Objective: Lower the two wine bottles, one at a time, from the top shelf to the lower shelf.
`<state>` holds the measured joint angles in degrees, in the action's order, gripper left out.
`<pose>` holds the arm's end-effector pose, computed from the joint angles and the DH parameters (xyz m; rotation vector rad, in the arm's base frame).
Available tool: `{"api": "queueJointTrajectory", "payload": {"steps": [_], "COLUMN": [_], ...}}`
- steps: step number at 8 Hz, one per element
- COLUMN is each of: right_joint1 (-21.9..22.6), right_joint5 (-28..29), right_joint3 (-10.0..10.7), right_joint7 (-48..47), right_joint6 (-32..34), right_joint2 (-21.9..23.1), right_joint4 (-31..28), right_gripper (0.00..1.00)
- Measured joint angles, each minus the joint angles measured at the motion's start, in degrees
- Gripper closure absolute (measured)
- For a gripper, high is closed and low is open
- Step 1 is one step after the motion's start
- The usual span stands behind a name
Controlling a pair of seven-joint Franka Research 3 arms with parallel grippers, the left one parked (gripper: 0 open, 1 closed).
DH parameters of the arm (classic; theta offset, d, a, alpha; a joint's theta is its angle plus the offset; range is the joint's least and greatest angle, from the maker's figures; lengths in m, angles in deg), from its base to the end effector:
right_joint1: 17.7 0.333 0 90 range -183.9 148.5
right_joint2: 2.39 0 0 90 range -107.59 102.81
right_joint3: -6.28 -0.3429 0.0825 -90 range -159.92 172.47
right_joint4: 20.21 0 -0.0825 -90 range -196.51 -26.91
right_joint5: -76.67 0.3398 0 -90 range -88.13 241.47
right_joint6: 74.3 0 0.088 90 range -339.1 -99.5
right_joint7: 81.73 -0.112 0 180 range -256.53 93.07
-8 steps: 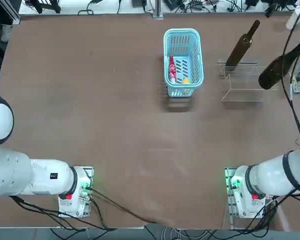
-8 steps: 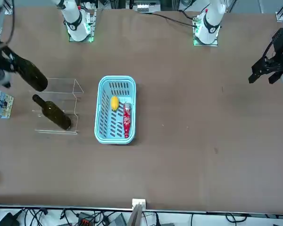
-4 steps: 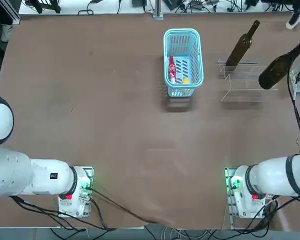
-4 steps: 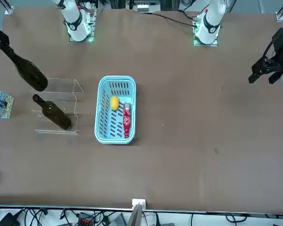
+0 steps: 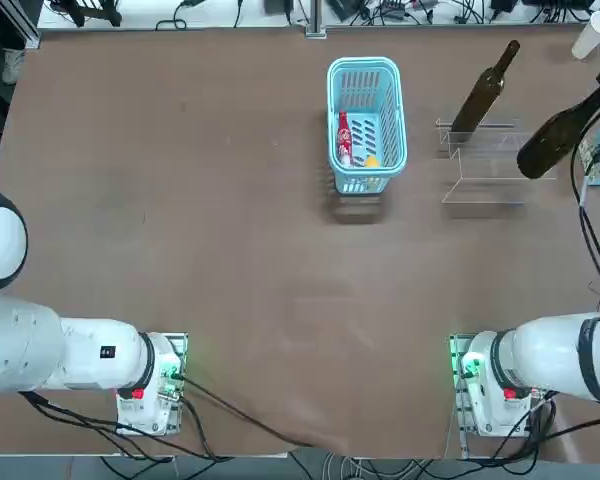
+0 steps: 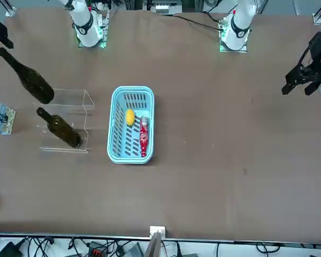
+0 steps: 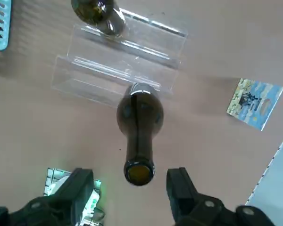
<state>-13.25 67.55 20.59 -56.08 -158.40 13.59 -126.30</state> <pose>0.3914 -0.1051 0.6428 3.0513 0.4320 -0.2086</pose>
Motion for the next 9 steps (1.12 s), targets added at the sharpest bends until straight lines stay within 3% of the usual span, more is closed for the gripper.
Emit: {"api": "queueJointTrajectory", "payload": {"steps": [4, 9], "right_joint1": [0.01, 0.01], "right_joint5": [-0.19, -0.49], "right_joint3": [0.52, 0.81], "right_joint7": [0.02, 0.03], "right_joint6": [-2.84, -5.39], "right_joint2": [1.29, 1.28], "right_joint4": [-3.98, -5.59], "right_gripper": [0.17, 0.23]}}
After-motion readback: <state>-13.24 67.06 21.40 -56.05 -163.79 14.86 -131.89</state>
